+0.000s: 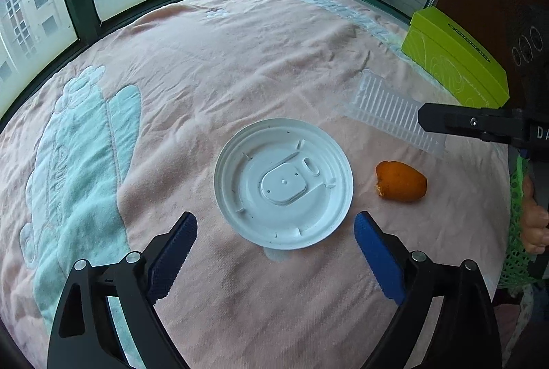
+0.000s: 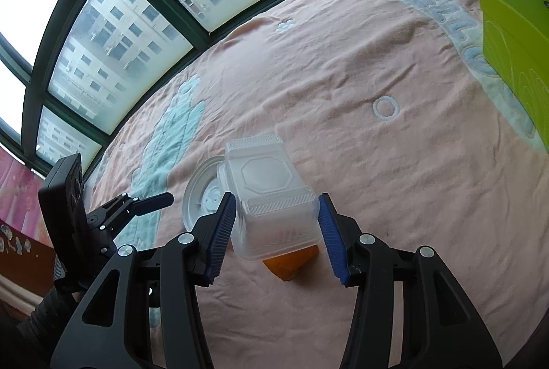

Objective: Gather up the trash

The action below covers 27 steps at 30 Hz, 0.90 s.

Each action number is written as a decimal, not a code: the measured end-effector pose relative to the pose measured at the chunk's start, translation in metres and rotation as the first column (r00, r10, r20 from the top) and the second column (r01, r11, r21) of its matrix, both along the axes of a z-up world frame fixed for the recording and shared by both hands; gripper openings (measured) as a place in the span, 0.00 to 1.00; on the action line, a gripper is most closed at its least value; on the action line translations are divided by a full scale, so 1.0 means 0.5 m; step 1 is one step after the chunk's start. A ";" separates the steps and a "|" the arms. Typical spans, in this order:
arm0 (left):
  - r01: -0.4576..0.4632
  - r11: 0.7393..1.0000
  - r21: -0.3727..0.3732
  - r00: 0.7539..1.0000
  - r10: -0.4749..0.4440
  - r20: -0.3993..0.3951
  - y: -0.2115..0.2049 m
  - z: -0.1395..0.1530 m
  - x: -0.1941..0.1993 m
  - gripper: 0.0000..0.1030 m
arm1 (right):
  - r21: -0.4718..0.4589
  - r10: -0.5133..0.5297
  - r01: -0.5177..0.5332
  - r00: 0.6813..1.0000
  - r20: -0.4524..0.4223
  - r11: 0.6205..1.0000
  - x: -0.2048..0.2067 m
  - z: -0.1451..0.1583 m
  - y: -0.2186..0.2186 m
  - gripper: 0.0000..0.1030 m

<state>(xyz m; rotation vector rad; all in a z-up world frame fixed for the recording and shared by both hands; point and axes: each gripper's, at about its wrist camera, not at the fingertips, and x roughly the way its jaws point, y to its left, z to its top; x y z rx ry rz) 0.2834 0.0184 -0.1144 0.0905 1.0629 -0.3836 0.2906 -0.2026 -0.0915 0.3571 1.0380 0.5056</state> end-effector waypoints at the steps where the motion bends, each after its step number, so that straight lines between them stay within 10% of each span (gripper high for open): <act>1: -0.009 1.000 -0.016 1.000 0.009 -0.003 0.005 0.003 -0.001 0.87 | 0.002 -0.001 0.001 1.000 -0.002 1.000 -0.002 -0.001 0.000 0.48; 27: -0.067 0.944 -0.324 0.997 0.049 -0.061 -0.008 0.018 0.025 0.55 | 0.117 0.007 -0.001 0.999 -0.052 0.993 -0.006 -0.017 0.007 0.48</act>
